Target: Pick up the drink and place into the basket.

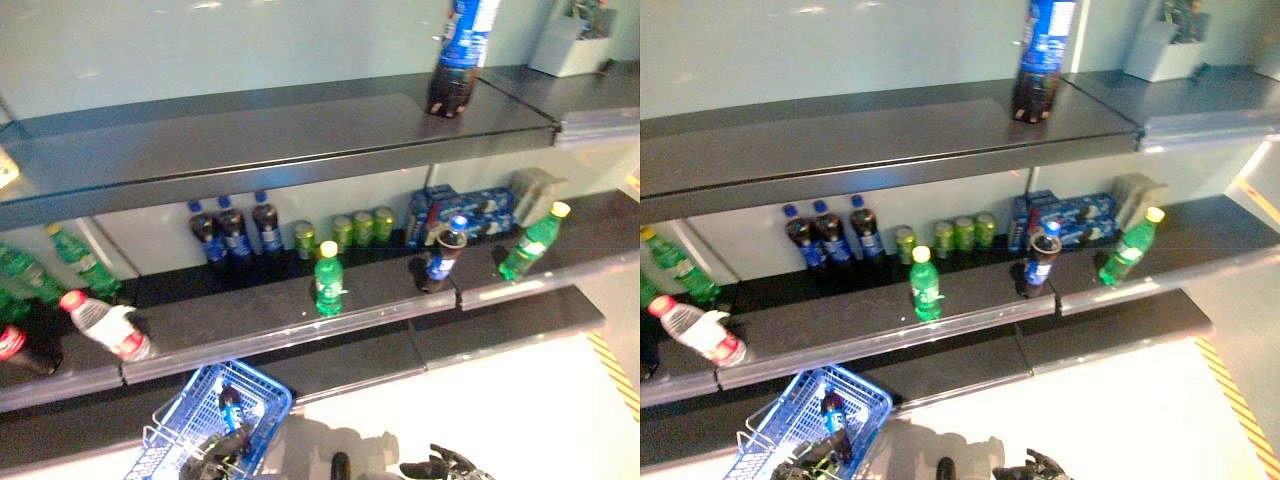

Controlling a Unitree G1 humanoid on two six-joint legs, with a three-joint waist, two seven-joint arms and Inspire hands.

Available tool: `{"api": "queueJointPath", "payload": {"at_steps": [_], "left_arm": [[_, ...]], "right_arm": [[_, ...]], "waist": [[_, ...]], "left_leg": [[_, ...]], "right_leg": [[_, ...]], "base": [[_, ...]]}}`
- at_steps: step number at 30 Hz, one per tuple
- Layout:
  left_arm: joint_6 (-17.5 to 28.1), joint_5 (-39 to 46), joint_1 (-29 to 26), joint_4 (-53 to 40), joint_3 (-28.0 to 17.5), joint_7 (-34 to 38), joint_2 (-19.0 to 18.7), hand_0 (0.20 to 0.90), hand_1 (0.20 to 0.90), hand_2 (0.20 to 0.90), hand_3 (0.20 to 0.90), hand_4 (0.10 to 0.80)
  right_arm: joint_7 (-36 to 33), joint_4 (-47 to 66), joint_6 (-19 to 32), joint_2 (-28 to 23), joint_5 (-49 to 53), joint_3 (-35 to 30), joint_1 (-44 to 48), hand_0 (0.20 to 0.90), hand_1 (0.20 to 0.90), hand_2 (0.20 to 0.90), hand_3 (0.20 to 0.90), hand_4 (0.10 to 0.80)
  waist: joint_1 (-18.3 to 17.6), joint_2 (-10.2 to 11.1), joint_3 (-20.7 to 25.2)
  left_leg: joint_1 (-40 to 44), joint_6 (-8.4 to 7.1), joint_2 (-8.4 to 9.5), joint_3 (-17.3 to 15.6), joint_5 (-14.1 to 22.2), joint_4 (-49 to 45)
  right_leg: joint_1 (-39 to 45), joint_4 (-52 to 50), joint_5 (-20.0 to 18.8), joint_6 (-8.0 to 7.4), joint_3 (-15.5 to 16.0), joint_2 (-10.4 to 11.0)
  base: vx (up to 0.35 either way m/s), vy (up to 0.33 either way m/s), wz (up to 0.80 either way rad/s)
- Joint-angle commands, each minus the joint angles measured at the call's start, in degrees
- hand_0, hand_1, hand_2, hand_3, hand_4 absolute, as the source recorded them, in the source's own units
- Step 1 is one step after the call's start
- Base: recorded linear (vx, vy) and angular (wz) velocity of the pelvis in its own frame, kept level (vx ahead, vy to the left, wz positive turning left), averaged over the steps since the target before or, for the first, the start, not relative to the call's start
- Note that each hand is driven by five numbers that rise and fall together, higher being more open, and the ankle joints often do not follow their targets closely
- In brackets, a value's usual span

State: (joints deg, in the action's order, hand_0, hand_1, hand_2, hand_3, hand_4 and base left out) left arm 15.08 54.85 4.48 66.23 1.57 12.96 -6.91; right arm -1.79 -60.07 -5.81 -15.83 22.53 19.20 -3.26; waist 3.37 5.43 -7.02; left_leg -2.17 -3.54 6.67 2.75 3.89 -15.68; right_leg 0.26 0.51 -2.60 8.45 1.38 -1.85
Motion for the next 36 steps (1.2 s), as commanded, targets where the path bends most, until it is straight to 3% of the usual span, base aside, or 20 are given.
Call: {"api": "queueJointPath", "payload": {"at_steps": [1, 3, 6, 7, 8, 9, 11, 12, 14, 15, 16, 20, 21, 22, 24, 26, 27, 30, 32, 36], "left_arm": [[8.13, 2.35, 4.42, -3.32, -0.21, 2.27, -1.64, 0.3, 0.3, 0.3, 0.2, 0.1], [8.76, 4.22, 5.33, -2.39, -1.54, 1.63, -1.54, 0.3, 0.3, 0.3, 0.2, 0.1], [8.99, 6.68, 5.55, -1.88, -3.17, 0.22, -1.85, 0.3, 0.3, 0.3, 0.2, 0.1], [9.2, 7.34, 5.61, -1.54, -3.95, -0.01, -1.95, 0.3, 0.3, 0.3, 0.2, 0.1], [9.39, 7.37, 5.4, -1.45, -5.01, 0.38, -2.15, 0.3, 0.3, 0.3, 0.2, 0.1], [9.49, 7.21, 5.34, -1.46, -5.26, 0.26, -2.23, 0.3, 0.3, 0.3, 0.2, 0.1], [8.97, 6.5, 4.64, -1.9, -6.15, 0.86, -3.38, 0.3, 0.3, 0.3, 0.2, 0.1], [9.37, 7.22, 4.38, -2.11, -6.61, -0.15, -3.82, 0.3, 0.3, 0.3, 0.2, 0.1], [9.0, 8.25, 2.03, -3.38, -5.96, -0.85, -4.85, 0.3, 0.3, 0.3, 0.2, 0.1], [8.19, 7.77, 0.39, -4.15, -5.23, -1.07, -5.27, 0.3, 0.3, 0.3, 0.2, 0.1], [7.68, 7.7, -0.35, -4.76, -4.71, -1.01, -5.58, 0.3, 0.3, 0.3, 0.2, 0.1], [6.71, 7.65, -1.23, -6.37, -3.67, -0.53, -6.04, 0.3, 0.3, 0.3, 0.2, 0.1], [6.72, 7.48, -1.39, -6.91, -3.24, 0.1, -6.01, 0.3, 0.3, 0.3, 0.2, 0.1], [7.95, 7.9, -1.15, -6.99, -3.49, 0.29, -5.3, 0.3, 0.3, 0.3, 0.2, 0.1], [8.75, 8.92, -0.73, -7.21, -3.65, 0.18, -4.54, 0.3, 0.3, 0.3, 0.2, 0.1], [7.7, 7.67, -0.73, -7.72, -3.81, -0.2, -4.18, 0.3, 0.3, 0.3, 0.2, 0.1], [5.97, 5.91, -1.52, -7.76, -2.68, 0.37, -3.5, 0.3, 0.3, 0.3, 0.2, 0.1], [5.75, 6.06, -1.34, -6.91, -0.96, -0.31, -2.32, 0.3, 0.3, 0.3, 0.2, 0.1], [6.93, 7.55, -0.43, -6.31, -0.45, -0.93, -1.71, 0.3, 0.3, 0.3, 0.2, 0.1], [7.23, 7.43, -0.14, -5.19, -1.28, -1.94, -1.45, 0.3, 0.3, 0.3, 0.2, 0.1]], "right_arm": [[1.86, 2.43, 0.69, 0.19, -3.5, 2.24, 2.7, 0.9, 0.9, 0.9, 0.9, 0.8], [1.0, 3.56, -0.28, 0.72, -4.13, 2.56, 2.81, 0.9, 0.9, 0.9, 0.9, 0.8], [-0.11, 3.42, 0.29, 1.44, -3.23, 2.85, 3.06, 0.9, 0.9, 0.9, 0.9, 0.8], [-0.19, 3.24, -0.18, 2.14, -3.2, 2.85, 3.34, 0.9, 0.9, 0.9, 0.9, 0.8], [0.07, 2.89, -0.21, 3.1, -3.6, 2.9, 3.53, 0.9, 0.9, 0.9, 0.9, 0.8], [0.09, 2.79, 0.16, 3.35, -3.75, 2.91, 3.57, 0.9, 0.9, 0.9, 0.9, 0.8], [0.97, 2.0, 1.32, 4.23, -5.01, 2.57, 3.46, 0.9, 0.9, 0.9, 0.9, 0.8], [1.45, 1.63, 1.89, 4.35, -5.35, 2.4, 3.63, 0.9, 0.9, 0.9, 0.9, 0.8], [1.65, 0.92, 3.6, 3.83, -4.2, 2.09, 4.36, 0.9, 0.9, 0.9, 0.9, 0.8], [0.92, 0.56, 4.68, 3.87, -3.03, 1.65, 4.78, 0.9, 0.9, 0.9, 0.9, 0.8], [0.31, 0.51, 5.12, 3.82, -2.12, 1.57, 5.16, 0.9, 0.9, 0.9, 0.9, 0.8], [-0.98, 0.76, 4.37, 3.89, -0.72, 1.78, 6.25, 0.9, 0.9, 0.9, 0.9, 0.8], [-0.66, 1.48, 3.52, 3.69, 0.07, 2.07, 6.36, 0.9, 0.9, 0.9, 0.9, 0.8], [0.39, 3.04, 2.01, 3.41, -0.22, 2.46, 6.02, 0.9, 0.9, 0.9, 0.9, 0.8], [1.45, 4.79, 0.86, 3.03, -2.38, 3.19, 5.51, 0.9, 0.9, 0.9, 0.9, 0.8], [1.82, 6.98, 0.89, 2.03, -1.83, 4.31, 4.41, 0.9, 0.9, 0.9, 0.9, 0.8], [-0.3, 8.14, 0.8, 1.53, 0.97, 3.23, 2.88, 0.9, 0.9, 0.9, 0.9, 0.8], [0.43, 5.37, 2.97, 0.38, 1.83, 0.75, 2.51, 0.9, 0.9, 0.9, 0.9, 0.8], [1.45, 3.59, 4.23, -0.07, 1.37, -0.57, 2.69, 0.9, 0.9, 0.9, 0.9, 0.8], [0.95, 2.36, 4.87, 0.57, 1.89, -2.02, 2.29, 0.9, 0.9, 0.9, 0.9, 0.8]], "waist": [[3.15, -1.67, -1.84], [4.93, -2.86, -2.48], [5.36, -2.8, -2.29], [5.59, -2.27, -2.25], [5.94, -1.41, -1.69], [6.02, -1.17, -1.59], [4.85, -1.74, -1.67], [4.51, -2.38, -1.7], [4.04, -4.13, -1.69], [3.65, -4.26, -2.18], [3.33, -4.53, -2.02], [2.31, -5.26, -2.23], [2.23, -4.96, -2.11], [3.15, -3.78, -1.74], [3.55, -3.11, -1.81], [4.04, -2.21, -2.27], [2.58, -1.68, -2.71], [0.65, -1.1, -2.34], [-0.41, -1.18, -1.62], [-1.65, -0.74, -0.77]], "left_leg": [[-9.2, 2.79, 2.65, 3.55, -6.74, 3.17], [-12.44, 1.94, 3.24, 2.74, -10.2, 5.96], [-11.07, 3.12, 3.78, 2.58, -8.01, 4.92], [-9.45, 4.06, 4.61, 2.37, -6.86, 5.24], [-7.49, 5.42, 5.13, 1.81, -6.02, 6.81], [-6.96, 5.75, 5.22, 1.64, -5.79, 7.2], [-2.73, 6.41, 2.32, 0.09, -3.95, 7.75], [-1.5, 6.3, 0.93, 0.15, -3.56, 7.89], [1.14, 5.41, -1.45, 2.41, -2.83, 7.68], [1.62, 5.34, -1.42, 5.6, -1.58, 6.83], [1.48, 5.04, -1.86, 7.38, -1.29, 6.86], [2.45, 3.74, -4.68, 11.18, -1.09, 7.91], [2.57, 2.41, -6.88, 11.89, -1.09, 8.22], [1.69, 0.72, -8.9, 11.46, -1.72, 7.95], [0.28, -0.41, -10.9, 11.05, -3.4, 7.99], [-2.81, -1.24, -13.36, 7.58, -6.52, 8.65], [-5.35, -0.95, -15.1, -2.01, -7.73, 7.18], [-4.25, 0.53, -12.78, -10.0, -3.22, 1.44], [-1.76, 1.17, -11.09, -12.33, -1.1, 0.66], [-0.59, 0.6, -10.69, -15.7, 0.08, -4.78]], "right_leg": [[7.01, 2.21, 1.43, -10.21, -1.56, -1.72], [8.02, -0.78, 4.19, -9.45, -1.44, -3.64], [7.44, -5.15, 6.85, -8.93, -1.04, -5.02], [7.69, -9.75, 5.66, -10.5, -0.86, -5.73], [6.84, -16.69, 0.19, -13.88, -0.73, -6.43], [6.5, -17.61, -0.66, -14.43, -0.76, -6.51], [-0.25, -32.18, -6.95, -18.14, 1.83, -7.27], [-2.88, -35.12, -7.55, -18.69, 2.8, -6.44], [-3.7, -27.72, -0.24, -16.32, 5.75, 3.67], [-3.3, -20.61, -1.79, -16.78, 2.39, 8.77], [-3.95, -17.59, -2.81, -16.88, -0.52, 10.41], [-3.23, -15.56, -0.82, -17.53, -5.69, 10.42], [-1.21, -13.06, 3.2, -16.78, -5.04, 9.43], [0.84, -9.6, 4.27, -16.08, -2.3, 9.42], [2.08, -7.91, 4.7, -15.17, -1.61, 8.21], [3.57, -5.61, 4.7, -13.67, 1.49, 6.98], [4.9, -4.08, 4.75, -12.36, 7.28, 6.62], [4.97, -2.86, 4.29, -11.19, 12.16, 7.07], [4.68, -2.39, 3.97, -10.78, 12.99, 6.61], [5.29, -1.17, 3.71, -10.15, 14.83, 6.1]], "base": [[0.329, -0.132, -1.45], [0.313, -0.174, -1.4], [0.213, -0.119, -0.75], [0.277, -0.143, -0.79], [0.238, -0.138, -0.71], [0.27, -0.191, -1.02], [0.235, -0.229, -0.62], [0.164, -0.24, -0.12], [0.169, -0.445, 0.23], [0.129, -0.598, 0.58], [0.059, -0.387, 0.6], [0.02, -0.354, 1.11], [0.024, -0.678, 1.07], [0.019, -0.579, 0.94], [-0.055, -0.496, 0.62], [-0.174, -0.579, 0.79], [-0.223, -0.505, 1.53], [-0.188, -0.225, 1.71], [-0.132, -0.028, 0.59], [-0.103, -0.003, 0.75]]}}
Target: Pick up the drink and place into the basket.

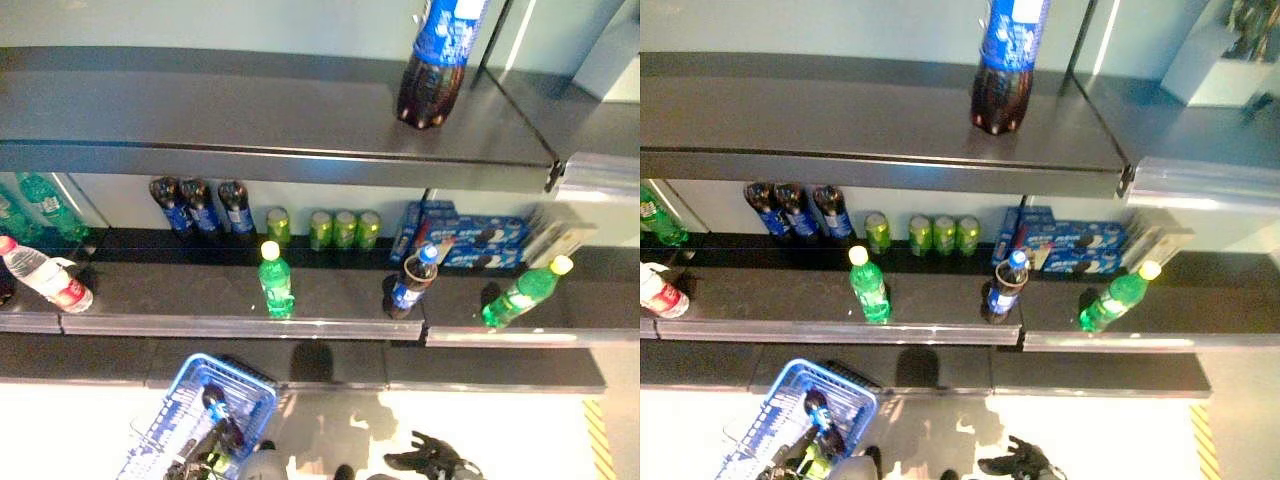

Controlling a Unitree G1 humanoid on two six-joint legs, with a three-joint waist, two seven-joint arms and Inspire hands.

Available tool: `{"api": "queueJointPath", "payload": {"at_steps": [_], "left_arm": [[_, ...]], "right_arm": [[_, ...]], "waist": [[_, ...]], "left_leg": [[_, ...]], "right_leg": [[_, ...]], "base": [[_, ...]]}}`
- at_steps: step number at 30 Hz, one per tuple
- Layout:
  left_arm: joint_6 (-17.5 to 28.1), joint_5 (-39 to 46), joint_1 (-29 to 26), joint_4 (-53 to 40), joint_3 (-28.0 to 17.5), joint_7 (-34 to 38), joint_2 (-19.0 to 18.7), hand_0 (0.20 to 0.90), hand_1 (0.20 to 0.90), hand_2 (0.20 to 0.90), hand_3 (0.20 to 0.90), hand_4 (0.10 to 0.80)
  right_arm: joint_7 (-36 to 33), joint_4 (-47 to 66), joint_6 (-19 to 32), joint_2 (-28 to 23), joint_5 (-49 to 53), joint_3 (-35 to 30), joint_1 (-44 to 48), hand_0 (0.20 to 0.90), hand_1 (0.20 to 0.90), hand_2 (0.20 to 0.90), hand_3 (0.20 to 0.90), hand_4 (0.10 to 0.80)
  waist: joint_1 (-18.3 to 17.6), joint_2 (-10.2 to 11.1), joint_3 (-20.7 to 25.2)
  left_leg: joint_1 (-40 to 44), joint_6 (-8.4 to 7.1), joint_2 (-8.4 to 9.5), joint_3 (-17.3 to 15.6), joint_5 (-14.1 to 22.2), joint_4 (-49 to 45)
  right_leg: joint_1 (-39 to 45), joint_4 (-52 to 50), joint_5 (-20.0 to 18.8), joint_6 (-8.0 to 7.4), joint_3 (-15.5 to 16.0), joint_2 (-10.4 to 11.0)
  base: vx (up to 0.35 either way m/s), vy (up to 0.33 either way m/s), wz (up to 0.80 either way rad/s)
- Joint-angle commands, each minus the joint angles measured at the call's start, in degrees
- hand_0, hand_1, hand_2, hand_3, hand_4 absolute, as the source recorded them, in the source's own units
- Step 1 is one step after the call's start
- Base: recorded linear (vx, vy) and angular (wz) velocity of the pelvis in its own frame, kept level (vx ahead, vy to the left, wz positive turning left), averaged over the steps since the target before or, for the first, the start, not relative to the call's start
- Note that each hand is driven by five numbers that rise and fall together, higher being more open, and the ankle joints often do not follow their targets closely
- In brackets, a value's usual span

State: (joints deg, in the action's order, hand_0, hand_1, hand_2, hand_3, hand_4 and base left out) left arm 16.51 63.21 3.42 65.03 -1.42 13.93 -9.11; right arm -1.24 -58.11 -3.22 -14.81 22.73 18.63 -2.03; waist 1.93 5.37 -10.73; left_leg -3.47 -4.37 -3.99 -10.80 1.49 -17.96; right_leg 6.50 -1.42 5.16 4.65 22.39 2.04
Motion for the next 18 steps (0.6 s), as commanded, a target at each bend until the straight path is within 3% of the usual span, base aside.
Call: {"api": "queueJointPath", "payload": {"at_steps": [1, 3, 5, 9, 14, 15, 16, 17, 18], "left_arm": [[5.63, -2.4, 0.74, -3.65, 1.26, -3.16, 0.83, 0.3, 0.3, 0.3, 0.2, 0.1], [5.53, -2.7, 0.7, -3.53, 1.27, -3.35, 0.83, 0.3, 0.3, 0.3, 0.2, 0.1], [5.12, -3.71, 0.47, -2.55, 1.41, -3.84, 0.5, 0.3, 0.3, 0.3, 0.2, 0.1], [5.36, -3.07, 0.72, -0.44, 0.4, -6.01, 0.42, 0.3, 0.3, 0.3, 0.2, 0.1], [4.77, -3.67, 1.19, -0.6, -0.4, -5.08, 0.11, 0.3, 0.3, 0.3, 0.2, 0.1], [4.54, -4.38, 1.23, -0.78, -1.04, -4.68, -0.16, 0.3, 0.3, 0.3, 0.2, 0.1], [3.96, -5.55, 1.07, -1.56, -1.07, -4.36, -1.11, 0.3, 0.3, 0.3, 0.2, 0.1], [3.71, -5.9, 0.82, -1.83, -0.76, -4.23, -1.53, 0.3, 0.3, 0.3, 0.2, 0.1], [3.57, -5.33, 0.18, -2.31, -0.21, -3.38, -2.39, 0.3, 0.3, 0.3, 0.2, 0.1]], "right_arm": [[-0.3, -0.17, 3.04, 0.22, 2.02, -2.07, 0.61, 0.9, 0.9, 0.9, 0.9, 0.8], [-0.39, -0.19, 3.24, 0.42, 2.06, -2.16, 0.43, 0.9, 0.9, 0.9, 0.9, 0.8], [-1.55, -0.34, 4.04, 1.01, 4.17, -2.09, -0.14, 0.9, 0.9, 0.9, 0.9, 0.8], [-2.33, -0.84, 4.74, 1.78, 5.17, -2.82, -0.53, 0.9, 0.9, 0.9, 0.9, 0.8], [-3.79, 1.19, 6.23, 2.25, 4.99, -2.82, -1.08, 0.9, 0.9, 0.9, 0.9, 0.8], [-4.93, 2.61, 7.33, 2.34, 3.92, -2.74, -1.39, 0.9, 0.9, 0.9, 0.9, 0.8], [-6.03, 6.28, 8.3, 2.05, 2.96, -2.28, -1.96, 0.9, 0.9, 0.9, 0.9, 0.8], [-6.63, 8.06, 8.18, 1.89, 3.27, -1.95, -2.3, 0.9, 0.9, 0.9, 0.9, 0.8], [-7.19, 11.02, 8.03, 1.53, 2.94, -1.31, -2.72, 0.9, 0.9, 0.9, 0.9, 0.8]], "waist": [[-0.89, -0.63, 3.52], [-1.11, -0.76, 3.7], [-1.99, -1.59, 4.05], [-2.61, -2.74, 4.65], [-3.12, -3.2, 4.36], [-3.63, -3.42, 4.09], [-5.22, -3.76, 3.45], [-5.88, -3.8, 2.99], [-6.41, -3.72, 2.7]], "left_leg": [[3.12, 1.46, -0.08, -4.07, 3.44, -1.39], [3.95, 1.47, -0.14, -4.39, 3.58, 0.09], [7.11, 1.31, -0.24, -5.43, 3.59, 7.53], [10.35, 1.41, 1.68, -4.39, 2.88, 14.17], [10.92, 2.38, 3.02, -4.49, 3.28, 15.31], [11.16, 2.85, 3.31, -4.22, 3.35, 15.59], [10.81, 4.07, 3.51, -2.63, 3.33, 15.65], [10.79, 4.5, 3.68, -1.8, 3.53, 15.46], [9.98, 4.87, 3.72, -1.21, 3.58, 14.61]], "right_leg": [[-0.97, 0.68, -4.26, -6.61, -5.02, 2.17], [-1.02, 0.55, -4.3, -6.77, -4.73, 2.16], [-1.21, 0.29, -4.48, -7.44, -4.1, 2.09], [-2.0, 1.06, -6.06, -8.91, -4.39, 2.67], [-3.23, 0.31, -6.71, -9.96, -5.42, 3.44], [-4.59, -1.84, -6.48, -10.36, -6.34, 3.57], [-7.63, -7.74, -6.07, -10.88, -11.49, 3.12], [-8.09, -9.08, -5.53, -10.84, -13.45, 2.74], [-8.93, -10.28, -5.68, -11.06, -14.55, 3.69]], "base": [[-0.088, 0.049, 0.87], [-0.064, 0.067, 0.71], [-0.057, 0.167, 0.83], [-0.068, 0.217, 0.76], [-0.051, 0.106, 0.11], [-0.115, 0.089, -0.09], [-0.118, 0.075, -0.09], [-0.157, -0.01, 0.11], [-0.151, -0.073, 0.35]]}}
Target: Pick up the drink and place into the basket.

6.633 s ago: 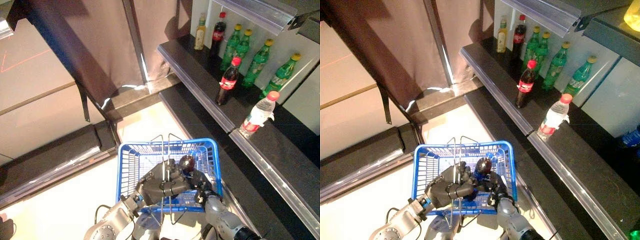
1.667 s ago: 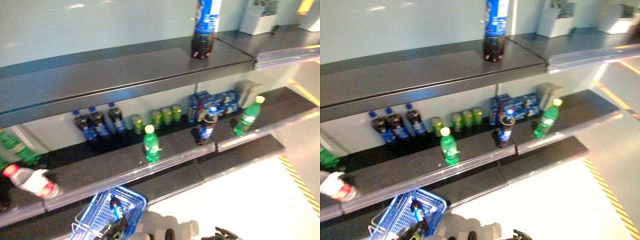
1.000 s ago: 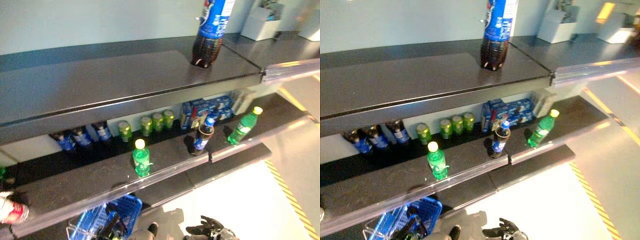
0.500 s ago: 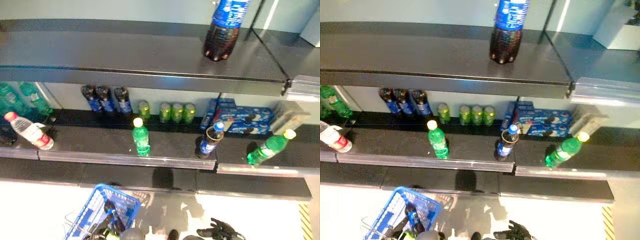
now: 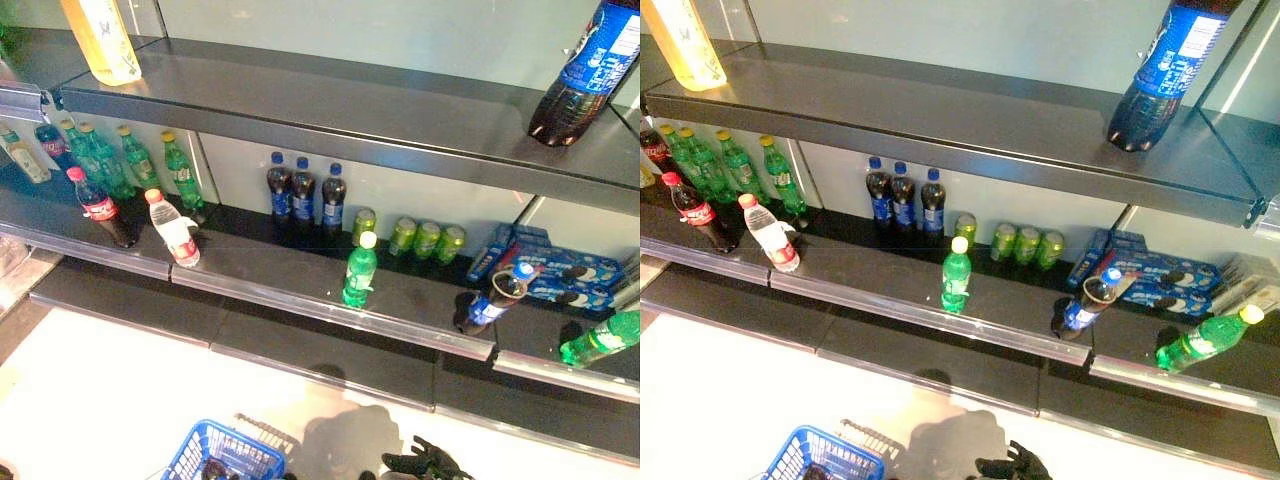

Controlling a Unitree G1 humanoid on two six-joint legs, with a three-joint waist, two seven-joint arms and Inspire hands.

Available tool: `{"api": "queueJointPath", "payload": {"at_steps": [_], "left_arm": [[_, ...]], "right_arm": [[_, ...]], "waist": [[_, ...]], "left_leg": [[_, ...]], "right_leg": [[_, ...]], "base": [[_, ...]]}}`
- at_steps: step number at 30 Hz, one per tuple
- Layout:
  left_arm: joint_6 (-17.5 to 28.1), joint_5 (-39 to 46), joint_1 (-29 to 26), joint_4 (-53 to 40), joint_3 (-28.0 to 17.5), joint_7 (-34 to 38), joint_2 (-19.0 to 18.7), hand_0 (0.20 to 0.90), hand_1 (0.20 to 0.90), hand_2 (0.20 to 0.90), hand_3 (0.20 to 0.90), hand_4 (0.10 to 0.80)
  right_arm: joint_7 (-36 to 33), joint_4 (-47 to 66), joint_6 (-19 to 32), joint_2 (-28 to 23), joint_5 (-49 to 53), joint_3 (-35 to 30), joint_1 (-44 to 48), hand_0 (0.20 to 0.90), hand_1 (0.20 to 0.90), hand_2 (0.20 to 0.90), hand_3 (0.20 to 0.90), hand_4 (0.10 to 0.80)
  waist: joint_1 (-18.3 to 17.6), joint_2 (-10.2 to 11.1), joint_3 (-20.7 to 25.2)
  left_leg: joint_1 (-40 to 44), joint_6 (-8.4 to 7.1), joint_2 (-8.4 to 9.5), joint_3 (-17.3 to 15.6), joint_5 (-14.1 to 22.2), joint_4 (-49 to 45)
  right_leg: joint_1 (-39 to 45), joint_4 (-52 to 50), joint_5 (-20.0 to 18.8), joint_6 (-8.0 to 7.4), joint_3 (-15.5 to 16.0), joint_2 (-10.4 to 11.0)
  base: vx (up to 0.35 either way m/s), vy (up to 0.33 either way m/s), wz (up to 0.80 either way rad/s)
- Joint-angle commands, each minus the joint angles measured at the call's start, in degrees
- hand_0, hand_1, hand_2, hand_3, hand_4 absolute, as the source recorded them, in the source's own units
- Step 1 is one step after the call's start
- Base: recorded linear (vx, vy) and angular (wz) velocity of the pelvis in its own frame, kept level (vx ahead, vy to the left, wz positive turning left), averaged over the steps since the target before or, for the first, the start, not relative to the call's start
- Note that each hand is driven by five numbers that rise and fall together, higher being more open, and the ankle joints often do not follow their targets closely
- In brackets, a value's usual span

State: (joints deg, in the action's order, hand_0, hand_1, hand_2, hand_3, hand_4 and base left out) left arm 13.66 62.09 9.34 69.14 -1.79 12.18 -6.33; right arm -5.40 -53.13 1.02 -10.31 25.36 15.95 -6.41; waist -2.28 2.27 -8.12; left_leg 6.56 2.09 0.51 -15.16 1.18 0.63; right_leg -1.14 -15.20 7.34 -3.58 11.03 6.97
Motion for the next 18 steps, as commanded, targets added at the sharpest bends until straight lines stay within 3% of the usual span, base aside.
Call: {"api": "queueJointPath", "payload": {"at_steps": [1, 2, 3, 5, 7, 9, 10, 11, 13, 16, 17, 18], "left_arm": [[6.31, -3.5, -6.05, -7.04, -0.26, -0.84, -5.35, 0.3, 0.3, 0.3, 0.2, 0.1], [6.68, -2.05, -6.22, -7.47, -0.54, -0.43, -5.46, 0.3, 0.3, 0.3, 0.2, 0.1], [6.85, -0.82, -6.35, -8.38, -0.96, 0.01, -5.48, 0.3, 0.3, 0.3, 0.2, 0.1], [7.3, -0.71, -5.78, -9.7, -1.27, 0.49, -5.31, 0.3, 0.3, 0.3, 0.2, 0.1], [7.35, -0.98, -5.49, -10.06, -1.7, 0.8, -5.12, 0.3, 0.3, 0.3, 0.2, 0.1], [7.13, -0.36, -3.36, -12.49, -1.92, 2.37, -4.96, 0.3, 0.3, 0.3, 0.2, 0.1], [7.13, -0.37, -3.34, -12.51, -1.91, 2.39, -4.94, 0.3, 0.3, 0.3, 0.2, 0.1], [6.56, -1.79, -1.24, -13.09, -1.69, 0.94, -5.16, 0.3, 0.3, 0.3, 0.2, 0.1], [6.14, -2.05, 0.08, -13.32, -2.04, -0.34, -5.2, 0.3, 0.3, 0.3, 0.2, 0.1], [6.19, -2.0, 0.2, -13.31, -2.02, -0.44, -5.2, 0.3, 0.3, 0.3, 0.2, 0.1], [6.05, -3.73, 1.83, -13.4, -2.48, -2.39, -5.06, 0.3, 0.3, 0.3, 0.2, 0.1], [6.06, -4.23, 2.31, -13.59, -2.88, -2.61, -4.89, 0.3, 0.3, 0.3, 0.2, 0.1]], "right_arm": [[-2.76, 7.66, 3.3, -3.25, -0.52, 1.77, 1.53, 0.9, 0.9, 0.9, 0.9, 0.8], [-1.86, 8.61, 3.17, -3.45, -2.39, 2.02, 1.42, 0.9, 0.9, 0.9, 0.9, 0.8], [-0.96, 10.09, 2.45, -3.82, -4.84, 2.73, 1.98, 0.9, 0.9, 0.9, 0.9, 0.8], [0.34, 13.92, 0.16, -4.75, -7.53, 4.53, 2.6, 0.9, 0.9, 0.9, 0.9, 0.8], [0.4, 15.27, -0.68, -5.14, -8.09, 5.03, 2.67, 0.9, 0.9, 0.9, 0.9, 0.8], [4.05, 25.61, -2.26, -9.32, -9.41, 7.51, 2.02, 0.9, 0.9, 0.9, 0.9, 0.8], [4.05, 25.66, -2.29, -9.35, -9.4, 7.51, 1.98, 0.9, 0.9, 0.9, 0.9, 0.8], [10.64, 38.38, -1.29, -13.98, -7.44, 6.84, -0.75, 0.9, 0.9, 0.9, 0.9, 0.8], [14.27, 45.55, 0.37, -17.08, -6.1, 5.29, -3.07, 0.9, 0.9, 0.9, 0.9, 0.8], [14.59, 46.29, 0.62, -17.33, -6.7, 5.09, -3.27, 0.9, 0.9, 0.9, 0.9, 0.8], [15.64, 58.6, 6.66, -22.22, -7.02, -0.83, -5.12, 0.9, 0.9, 0.9, 0.9, 0.8], [15.91, 61.18, 8.54, -23.5, -5.52, -3.21, -5.51, 0.9, 0.9, 0.9, 0.9, 0.8]], "waist": [[-2.03, -0.52, -0.09], [-1.94, -0.45, -0.22], [-1.51, -0.4, -0.31], [-1.21, 0.13, -0.71], [-1.0, 0.39, -0.71], [-0.03, 1.62, -0.87], [-0.03, 1.61, -0.82], [-0.35, 2.12, -0.83], [-0.92, 2.2, -0.2], [-0.96, 2.19, -0.09], [-2.02, 2.0, 0.7], [-2.43, 1.86, 0.88]], "left_leg": [[-0.54, -1.62, -1.12, 2.59, 3.95, -4.82], [-0.86, -1.62, -1.3, 2.27, 4.04, -5.4], [-1.27, -2.04, -2.6, 1.42, 4.17, -6.39], [-1.25, -2.88, -4.1, 0.91, 4.95, -8.14], [-1.33, -3.18, -4.48, 0.84, 5.17, -8.88], [-2.2, -4.68, -6.96, 0.9, 4.86, -10.86], [-2.22, -4.69, -6.96, 0.9, 4.83, -10.83], [-1.67, -5.35, -8.08, 0.88, 3.72, -9.64], [-1.19, -5.69, -8.27, 0.95, 2.8, -7.92], [-1.17, -5.72, -8.27, 0.94, 2.73, -7.76], [0.07, -6.12, -8.48, 0.26, 2.14, -5.63], [0.74, -6.26, -8.55, -0.12, 2.21, -5.04]], "right_leg": [[-1.48, 3.25, -8.34, -3.4, -2.28, 0.49], [-1.59, 3.07, -8.59, -3.76, -1.82, 1.46], [-1.01, 4.61, -8.51, -4.42, -1.41, 3.55], [-0.08, 7.7, -9.11, -4.77, -1.81, 4.47], [0.34, 8.33, -9.18, -4.68, -1.7, 4.49], [2.76, 10.02, -8.21, -3.65, -1.14, 3.13], [2.75, 10.04, -8.23, -3.64, -1.14, 3.13], [3.89, 10.56, -7.5, -3.0, -0.74, 1.88], [4.0, 11.04, -7.29, -2.83, -0.55, 1.52], [3.95, 11.08, -7.3, -2.84, -0.54, 1.52], [3.99, 11.56, -7.55, -3.42, -0.42, 1.77], [4.1, 11.53, -7.52, -3.76, -0.3, 1.99]], "base": [[-0.201, -0.13, 0.52], [-0.196, -0.152, 0.29], [-0.17, -0.206, 0.01], [-0.086, -0.204, -0.19], [-0.042, -0.154, -0.27], [-0.093, -0.267, -0.33], [-0.09, -0.233, -0.35], [-0.062, -0.145, -0.34], [-0.047, -0.09, -0.23], [-0.018, 0.004, -0.03], [-0.058, 0.034, -0.06], [-0.063, 0.036, -0.02]]}}
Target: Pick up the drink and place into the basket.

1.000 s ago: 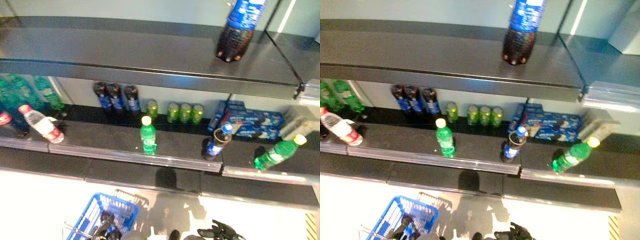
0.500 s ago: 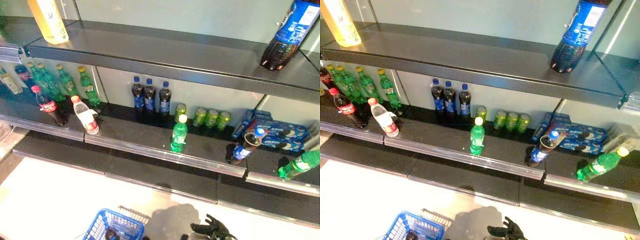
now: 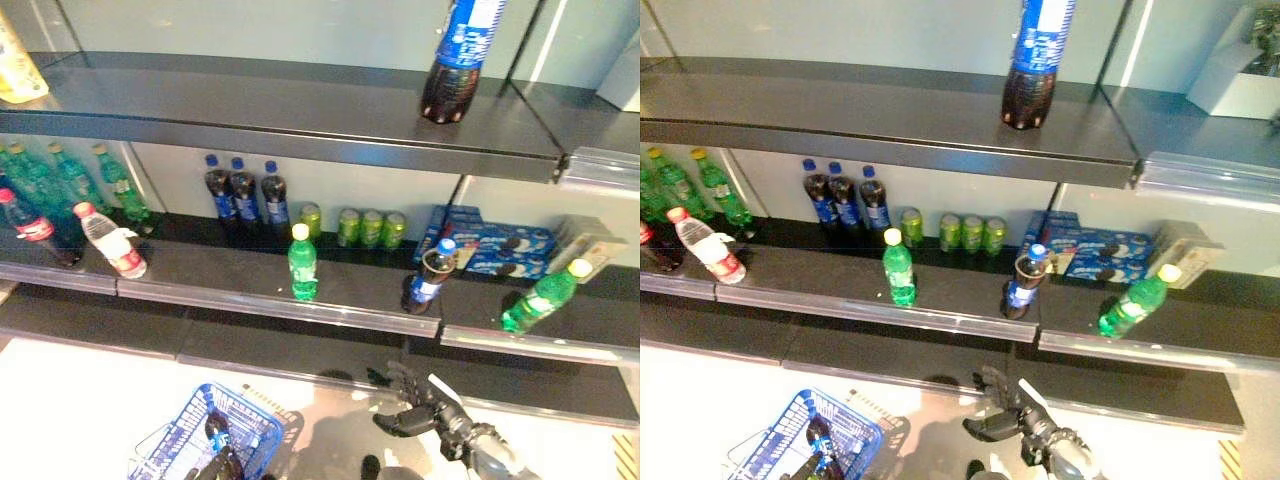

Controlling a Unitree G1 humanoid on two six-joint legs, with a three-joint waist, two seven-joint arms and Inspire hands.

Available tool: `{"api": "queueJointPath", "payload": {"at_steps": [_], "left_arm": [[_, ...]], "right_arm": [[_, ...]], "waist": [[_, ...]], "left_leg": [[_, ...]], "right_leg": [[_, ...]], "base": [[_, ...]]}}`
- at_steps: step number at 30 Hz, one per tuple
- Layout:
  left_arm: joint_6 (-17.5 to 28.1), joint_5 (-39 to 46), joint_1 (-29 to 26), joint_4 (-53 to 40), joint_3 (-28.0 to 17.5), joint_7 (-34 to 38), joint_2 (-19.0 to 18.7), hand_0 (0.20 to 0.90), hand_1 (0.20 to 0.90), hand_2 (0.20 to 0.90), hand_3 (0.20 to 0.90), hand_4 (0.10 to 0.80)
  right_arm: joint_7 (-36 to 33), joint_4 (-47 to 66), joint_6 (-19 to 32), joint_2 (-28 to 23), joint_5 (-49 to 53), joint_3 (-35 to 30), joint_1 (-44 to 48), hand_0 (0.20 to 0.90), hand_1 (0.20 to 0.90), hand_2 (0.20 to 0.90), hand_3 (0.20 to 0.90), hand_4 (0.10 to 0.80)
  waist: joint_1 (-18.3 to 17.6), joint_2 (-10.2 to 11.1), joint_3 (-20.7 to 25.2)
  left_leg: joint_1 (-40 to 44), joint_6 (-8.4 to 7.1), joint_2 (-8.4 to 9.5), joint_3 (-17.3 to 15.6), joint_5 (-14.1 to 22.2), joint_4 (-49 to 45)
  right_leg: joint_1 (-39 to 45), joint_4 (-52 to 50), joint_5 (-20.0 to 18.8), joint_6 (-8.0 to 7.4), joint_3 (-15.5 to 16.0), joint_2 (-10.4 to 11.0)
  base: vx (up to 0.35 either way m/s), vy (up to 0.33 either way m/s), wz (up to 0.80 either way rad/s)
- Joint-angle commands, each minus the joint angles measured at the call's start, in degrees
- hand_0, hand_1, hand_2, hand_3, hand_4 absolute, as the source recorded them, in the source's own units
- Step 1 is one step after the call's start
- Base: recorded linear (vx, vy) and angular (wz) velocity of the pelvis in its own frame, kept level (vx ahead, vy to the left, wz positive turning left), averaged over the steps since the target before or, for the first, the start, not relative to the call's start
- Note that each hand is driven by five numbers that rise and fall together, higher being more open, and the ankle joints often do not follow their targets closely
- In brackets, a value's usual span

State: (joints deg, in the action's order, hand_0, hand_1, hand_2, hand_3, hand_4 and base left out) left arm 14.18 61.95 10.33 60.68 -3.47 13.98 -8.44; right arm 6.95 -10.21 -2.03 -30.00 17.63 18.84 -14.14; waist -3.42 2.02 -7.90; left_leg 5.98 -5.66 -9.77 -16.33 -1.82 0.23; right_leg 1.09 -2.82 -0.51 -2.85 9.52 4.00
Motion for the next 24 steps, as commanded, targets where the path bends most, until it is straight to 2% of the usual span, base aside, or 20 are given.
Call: {"api": "queueJointPath", "payload": {"at_steps": [1, 3, 5, 8, 9, 10, 11, 16, 24], "left_arm": [[5.55, -4.11, 1.38, -5.18, -1.22, -4.39, -2.77, 0.3, 0.3, 0.3, 0.2, 0.1], [5.56, -4.45, 1.87, -5.42, -1.89, -4.38, -2.62, 0.3, 0.3, 0.3, 0.2, 0.1], [5.62, -4.71, 2.05, -5.41, -2.64, -4.48, -2.39, 0.3, 0.3, 0.3, 0.2, 0.1], [5.61, -4.75, 1.96, -4.89, -3.14, -4.64, -2.12, 0.3, 0.3, 0.3, 0.2, 0.1], [5.98, -4.64, 2.04, -4.02, -3.51, -4.95, -1.41, 0.3, 0.3, 0.3, 0.2, 0.1], [6.05, -4.63, 2.02, -3.81, -3.59, -5.02, -1.29, 0.3, 0.3, 0.3, 0.2, 0.1], [6.28, -4.55, 2.13, -3.28, -3.76, -5.2, -0.79, 0.3, 0.3, 0.3, 0.2, 0.1], [6.83, -4.41, 2.85, -1.78, -4.04, -5.12, 0.54, 0.3, 0.3, 0.3, 0.2, 0.1], [6.88, -4.62, 4.14, -3.07, -3.41, -4.3, 0.96, 0.3, 0.3, 0.3, 0.2, 0.1]], "right_arm": [[3.75, 18.79, 11.43, -3.97, 2.53, -6.61, 2.19, 0.9, 0.9, 0.9, 0.9, 0.8], [3.86, 22.49, 13.81, -5.04, 3.76, -10.02, 2.27, 0.9, 0.9, 0.9, 0.9, 0.8], [1.69, 27.83, 19.52, -5.44, 5.67, -14.55, 2.95, 0.9, 0.9, 0.9, 0.9, 0.8], [-0.81, 30.09, 21.26, -4.77, 5.79, -17.11, 3.62, 0.9, 0.9, 0.9, 0.9, 0.8], [-8.4, 32.22, 24.57, -3.63, 4.39, -20.22, 4.34, 0.9, 0.9, 0.9, 0.9, 0.8], [-9.94, 32.38, 25.23, -3.35, 3.65, -20.68, 4.46, 0.9, 0.9, 0.9, 0.9, 0.8], [-14.96, 32.96, 26.81, -2.53, 0.72, -21.93, 4.49, 0.9, 0.9, 0.9, 0.9, 0.8], [-27.0, 33.47, 27.64, 0.33, -2.13, -23.97, 2.73, 0.9, 0.9, 0.9, 0.9, 0.8], [-30.44, 30.53, 24.2, 1.35, -3.16, -21.26, 1.02, 0.9, 0.9, 0.9, 0.9, 0.8]], "waist": [[-1.33, 2.08, 0.85], [-1.85, 1.78, 1.28], [-2.36, 1.4, 1.53], [-2.55, 1.24, 2.04], [-2.67, 0.96, 2.34], [-2.65, 0.96, 2.66], [-2.73, 0.82, 2.69], [-2.95, 0.53, 3.27], [-2.74, 0.2, 2.23]], "left_leg": [[1.25, 1.47, 1.74, 0.94, 5.04, -4.43], [1.95, 1.38, 1.73, 0.18, 5.07, -3.58], [2.42, 1.54, 1.91, -0.51, 5.69, -3.61], [2.26, 1.72, 2.0, -0.99, 5.9, -3.74], [2.54, 1.89, 1.95, -1.49, 6.62, -4.23], [2.32, 1.92, 1.98, -1.62, 6.54, -4.19], [2.58, 2.03, 1.94, -1.76, 6.93, -4.42], [2.41, 2.49, 2.05, -2.13, 7.45, -5.08], [1.58, 2.69, 1.91, -2.07, 8.41, -7.9]], "right_leg": [[1.67, -0.76, 0.18, -4.52, 1.22, 5.02], [1.62, -0.64, 0.09, -4.94, 1.37, 5.37], [1.68, -0.59, 0.19, -5.46, 1.23, 5.79], [1.44, -0.4, 0.07, -5.54, 1.01, 5.96], [1.94, -0.25, 0.34, -5.65, 1.01, 6.12], [1.71, -0.14, 0.21, -5.6, 0.96, 6.12], [1.99, -0.28, 0.46, -5.66, 1.05, 6.16], [1.8, -0.64, 0.82, -5.35, 0.97, 6.07], [1.55, -2.2, 1.75, -4.74, 1.01, 5.95]], "base": [[-0.02, 0.057, -0.03], [-0.03, 0.058, -0.07], [-0.037, 0.072, -0.03], [-0.003, 0.044, -0.02], [0.02, 0.083, -0.05], [0.035, 0.088, 0.01], [0.02, 0.038, 0.06], [0.017, 0.017, 0.0], [0.042, -0.002, -0.01]]}}
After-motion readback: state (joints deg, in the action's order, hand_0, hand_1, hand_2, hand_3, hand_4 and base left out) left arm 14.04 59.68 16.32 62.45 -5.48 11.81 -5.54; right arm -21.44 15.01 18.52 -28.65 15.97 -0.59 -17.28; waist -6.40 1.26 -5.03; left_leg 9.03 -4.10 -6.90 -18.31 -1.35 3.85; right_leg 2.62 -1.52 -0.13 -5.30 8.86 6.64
